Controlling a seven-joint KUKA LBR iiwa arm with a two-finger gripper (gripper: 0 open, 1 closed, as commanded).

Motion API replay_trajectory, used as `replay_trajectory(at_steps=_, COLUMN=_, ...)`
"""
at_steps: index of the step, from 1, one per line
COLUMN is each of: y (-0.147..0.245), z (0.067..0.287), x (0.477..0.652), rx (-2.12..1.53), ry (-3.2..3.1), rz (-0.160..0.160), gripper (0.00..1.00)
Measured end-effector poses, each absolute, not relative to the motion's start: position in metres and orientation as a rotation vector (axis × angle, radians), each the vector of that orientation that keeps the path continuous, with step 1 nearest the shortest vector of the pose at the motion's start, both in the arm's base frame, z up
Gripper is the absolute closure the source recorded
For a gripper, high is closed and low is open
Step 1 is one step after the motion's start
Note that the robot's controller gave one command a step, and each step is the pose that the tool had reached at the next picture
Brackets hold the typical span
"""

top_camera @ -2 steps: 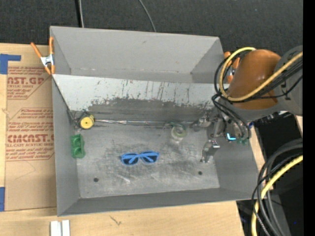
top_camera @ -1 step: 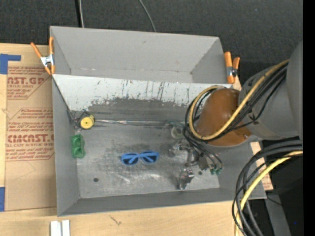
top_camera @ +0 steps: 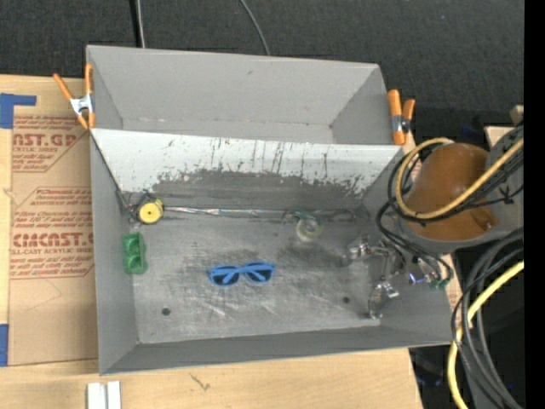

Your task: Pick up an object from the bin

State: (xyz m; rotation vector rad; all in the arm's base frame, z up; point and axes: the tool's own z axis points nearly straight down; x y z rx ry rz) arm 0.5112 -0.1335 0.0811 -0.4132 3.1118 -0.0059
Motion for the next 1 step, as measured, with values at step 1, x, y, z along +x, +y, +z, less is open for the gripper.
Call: replay_trajectory(at_steps=1, y=-0.1553, z=0.1357, x=0.4827, rx=-0.515, ry=3.095, rz=-0.004, gripper=0.00)
